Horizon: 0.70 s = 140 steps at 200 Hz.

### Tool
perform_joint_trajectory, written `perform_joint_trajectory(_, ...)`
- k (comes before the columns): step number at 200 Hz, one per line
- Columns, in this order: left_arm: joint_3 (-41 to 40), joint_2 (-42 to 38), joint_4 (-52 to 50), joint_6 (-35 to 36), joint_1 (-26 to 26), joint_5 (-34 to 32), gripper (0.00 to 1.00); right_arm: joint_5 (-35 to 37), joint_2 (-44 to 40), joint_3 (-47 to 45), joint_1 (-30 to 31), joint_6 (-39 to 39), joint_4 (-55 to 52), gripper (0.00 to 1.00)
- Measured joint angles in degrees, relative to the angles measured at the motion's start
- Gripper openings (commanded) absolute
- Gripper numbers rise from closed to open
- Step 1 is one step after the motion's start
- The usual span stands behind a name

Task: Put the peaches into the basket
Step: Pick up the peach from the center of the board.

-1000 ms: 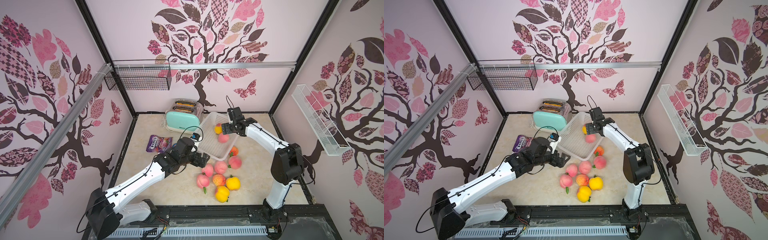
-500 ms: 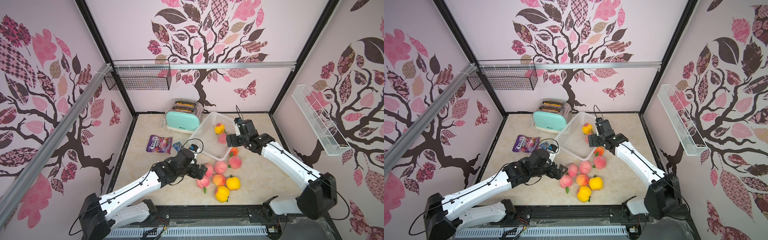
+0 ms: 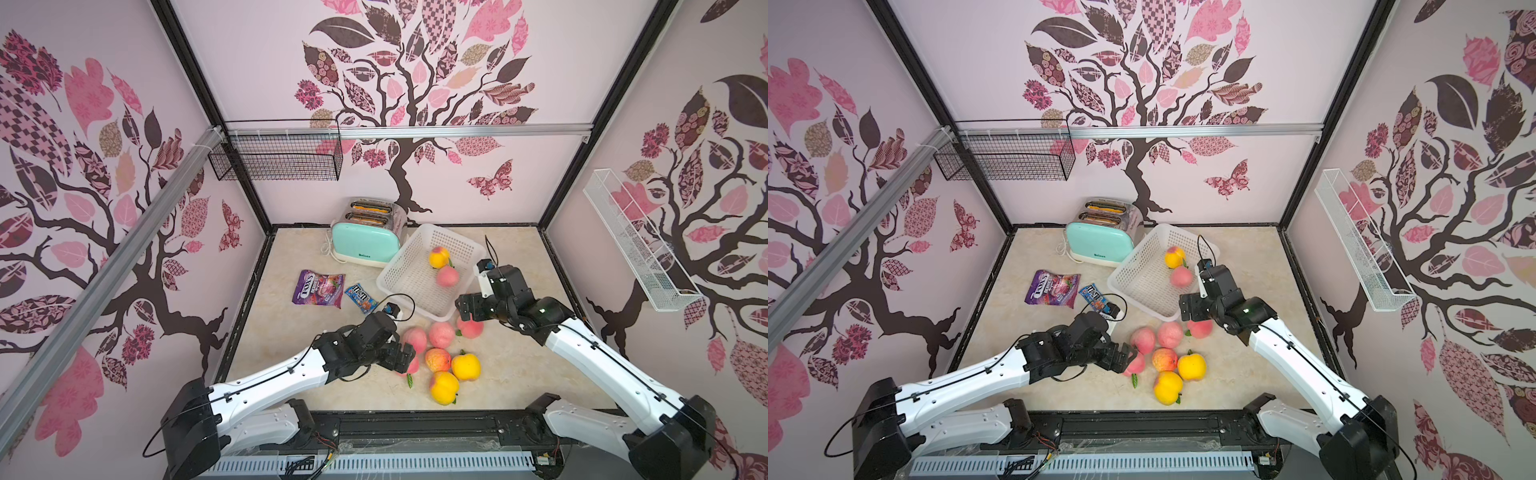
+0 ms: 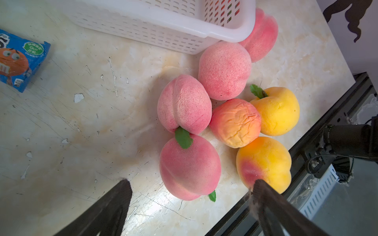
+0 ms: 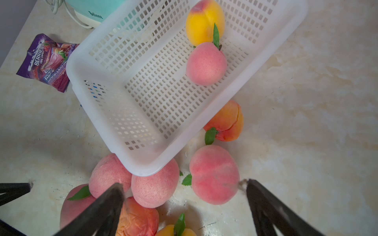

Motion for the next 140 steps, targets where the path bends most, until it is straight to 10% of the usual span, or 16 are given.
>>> perform_joint_trajectory(140,-5.33,4.59,7.48,-3.19,-1.51,0.5,0.97,1.99,-9.07,-7.52,8.76,7.85,-4.63,0.96)
